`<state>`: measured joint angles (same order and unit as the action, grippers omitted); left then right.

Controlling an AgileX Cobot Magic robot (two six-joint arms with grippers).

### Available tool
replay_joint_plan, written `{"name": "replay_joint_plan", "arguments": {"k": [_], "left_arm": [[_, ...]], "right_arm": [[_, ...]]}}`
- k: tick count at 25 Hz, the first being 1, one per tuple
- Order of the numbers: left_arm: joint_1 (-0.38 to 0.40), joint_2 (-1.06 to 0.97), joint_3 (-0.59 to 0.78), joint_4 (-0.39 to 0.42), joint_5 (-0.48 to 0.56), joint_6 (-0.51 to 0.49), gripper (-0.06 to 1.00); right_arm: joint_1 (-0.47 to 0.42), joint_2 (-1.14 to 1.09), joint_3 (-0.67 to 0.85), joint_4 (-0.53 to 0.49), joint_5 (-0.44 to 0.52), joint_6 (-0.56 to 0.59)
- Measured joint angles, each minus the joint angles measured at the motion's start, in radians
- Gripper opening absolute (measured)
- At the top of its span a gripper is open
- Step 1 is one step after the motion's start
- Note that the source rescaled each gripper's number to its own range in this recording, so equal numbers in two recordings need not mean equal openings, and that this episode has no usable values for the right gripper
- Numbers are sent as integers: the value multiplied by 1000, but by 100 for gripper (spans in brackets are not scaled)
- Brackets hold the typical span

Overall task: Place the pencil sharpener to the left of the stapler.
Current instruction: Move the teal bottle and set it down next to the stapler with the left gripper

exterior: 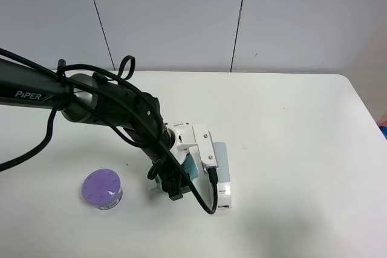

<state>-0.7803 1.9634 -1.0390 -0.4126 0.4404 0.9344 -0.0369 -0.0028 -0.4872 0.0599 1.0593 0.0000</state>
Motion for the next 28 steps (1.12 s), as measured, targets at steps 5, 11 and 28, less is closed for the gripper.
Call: {"name": "replay_joint_plan", "arguments": {"k": [5, 11, 28], "left_arm": [[0, 0, 0, -6, -2, 5, 1], [0, 0, 0, -13, -15, 6, 1], [0, -2, 0, -20, -22, -3, 55]], "right_arm": [[0, 0, 0, 0, 0, 0], [0, 0, 0, 0, 0, 0], [0, 0, 0, 0, 0, 0]]}}
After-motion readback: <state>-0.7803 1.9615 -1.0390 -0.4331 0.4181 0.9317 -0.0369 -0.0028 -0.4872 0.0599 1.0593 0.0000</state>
